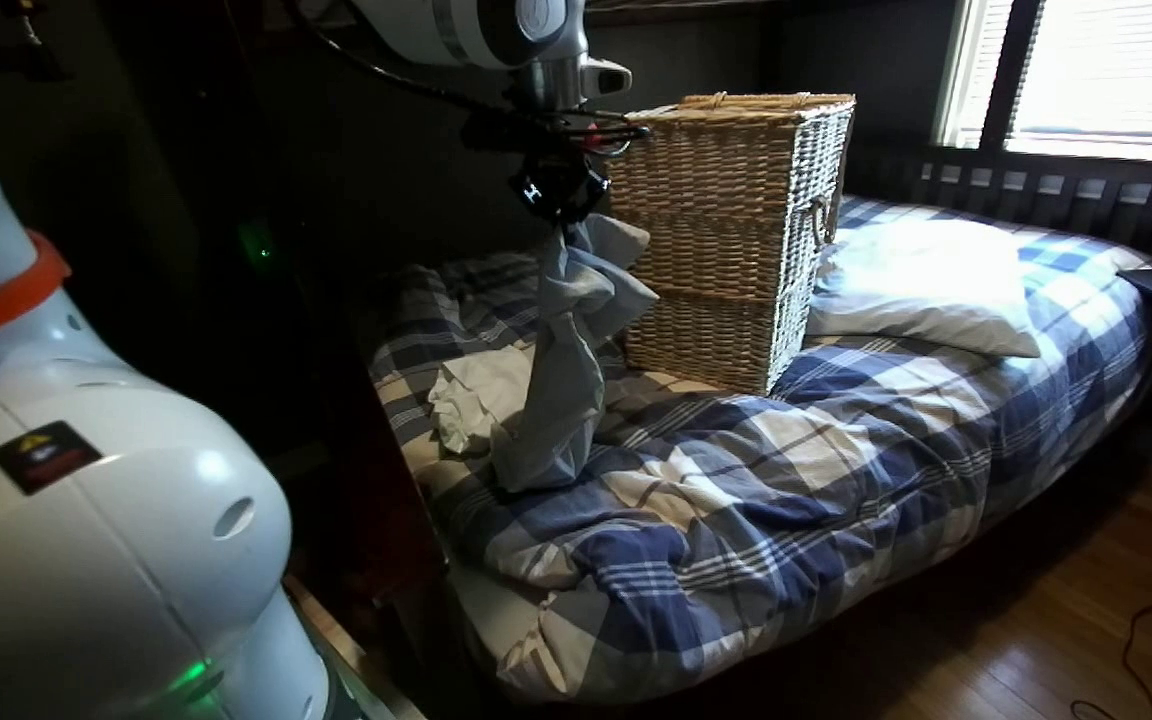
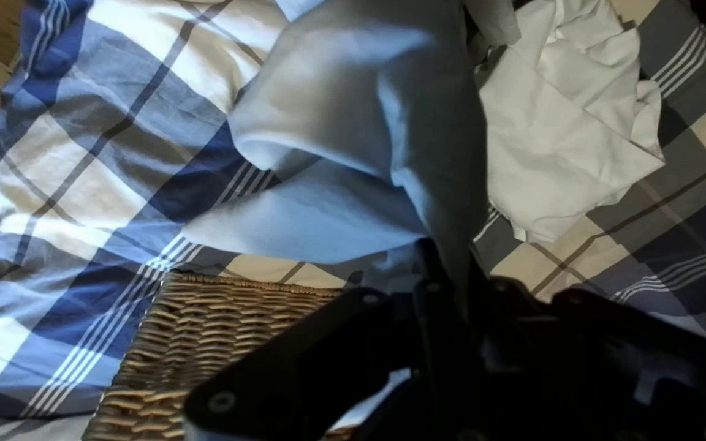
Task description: Put the white pillowcase in the basket
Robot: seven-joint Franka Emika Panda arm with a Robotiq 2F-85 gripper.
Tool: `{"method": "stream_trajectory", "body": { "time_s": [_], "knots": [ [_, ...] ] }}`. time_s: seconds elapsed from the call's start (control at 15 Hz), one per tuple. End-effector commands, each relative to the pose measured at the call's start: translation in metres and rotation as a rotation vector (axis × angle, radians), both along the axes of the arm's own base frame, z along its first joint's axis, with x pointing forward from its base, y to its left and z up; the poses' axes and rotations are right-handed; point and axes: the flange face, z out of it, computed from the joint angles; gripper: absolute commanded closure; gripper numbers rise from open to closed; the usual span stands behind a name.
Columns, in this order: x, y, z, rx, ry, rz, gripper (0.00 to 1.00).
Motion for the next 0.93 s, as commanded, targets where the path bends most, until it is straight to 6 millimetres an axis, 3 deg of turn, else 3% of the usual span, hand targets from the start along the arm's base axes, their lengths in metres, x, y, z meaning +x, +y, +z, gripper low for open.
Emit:
{"method": "stream_trajectory", "body": {
  "time_s": [0.0,0.47,0.87],
  "knots": [
    [0.02,0.015,0.064,-0.033,-0.143,0.026,0.98],
    [0.083,0.01,0.211,-0.157,-0.57,0.037,0.98],
    [0.122,0.017,0.305,-0.196,-0.934,-0.011,0.98]
  ]
}}
